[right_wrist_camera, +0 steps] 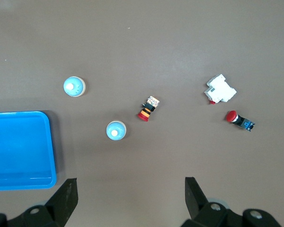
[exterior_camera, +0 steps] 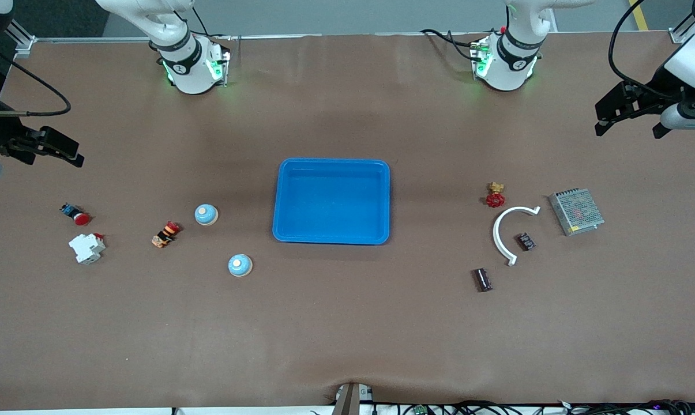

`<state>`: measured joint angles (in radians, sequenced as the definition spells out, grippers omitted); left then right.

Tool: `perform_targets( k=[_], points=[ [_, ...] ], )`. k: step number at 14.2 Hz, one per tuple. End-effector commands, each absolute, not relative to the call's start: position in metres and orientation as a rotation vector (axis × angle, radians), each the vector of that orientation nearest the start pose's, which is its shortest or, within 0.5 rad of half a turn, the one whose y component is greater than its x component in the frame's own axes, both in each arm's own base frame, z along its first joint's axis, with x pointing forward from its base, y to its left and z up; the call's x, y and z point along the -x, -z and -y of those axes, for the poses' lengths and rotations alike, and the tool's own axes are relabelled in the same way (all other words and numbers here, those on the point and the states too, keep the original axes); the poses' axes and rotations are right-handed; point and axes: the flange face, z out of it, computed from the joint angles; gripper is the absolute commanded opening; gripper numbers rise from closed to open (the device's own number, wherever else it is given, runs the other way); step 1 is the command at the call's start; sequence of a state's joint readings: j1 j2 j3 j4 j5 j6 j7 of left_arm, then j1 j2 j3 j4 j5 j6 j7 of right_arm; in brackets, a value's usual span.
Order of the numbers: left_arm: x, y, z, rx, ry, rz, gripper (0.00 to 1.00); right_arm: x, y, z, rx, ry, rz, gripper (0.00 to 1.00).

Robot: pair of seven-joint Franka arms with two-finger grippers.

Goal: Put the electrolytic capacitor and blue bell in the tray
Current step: 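Move the right gripper to the bell while the left gripper nears the capacitor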

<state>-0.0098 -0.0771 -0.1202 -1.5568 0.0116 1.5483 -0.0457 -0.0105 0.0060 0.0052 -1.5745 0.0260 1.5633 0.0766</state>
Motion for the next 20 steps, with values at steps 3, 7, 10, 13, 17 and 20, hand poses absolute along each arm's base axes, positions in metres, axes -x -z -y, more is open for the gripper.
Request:
perform_targets(
  k=[3,7,10,13,17,20],
  points=[
    [-0.525,-0.676,0.069,3.106,0.123,-0.116,1.00,-0.551,-0.620,-0.001,3.115,-0.008,-0.113,1.00],
    [-0.526,-0.673,0.069,3.107,0.116,-0.116,1.00,-0.551,-0.604,-0.001,3.115,-0.030,-0.119,1.00],
    [-0.535,-0.663,0.067,3.103,0.088,-0.114,1.00,-0.549,-0.584,-0.007,3.115,-0.073,-0.123,1.00],
    [-0.539,-0.660,0.070,3.106,0.081,-0.112,1.00,-0.547,-0.551,-0.008,3.115,-0.131,-0.132,1.00],
    [-0.552,-0.635,0.074,3.123,0.006,-0.078,1.00,-0.542,-0.468,-0.023,3.110,-0.143,-0.212,1.00],
    [-0.562,-0.612,0.079,3.133,-0.056,-0.091,1.00,-0.538,-0.402,-0.038,3.102,-0.088,-0.268,1.00]
  ],
)
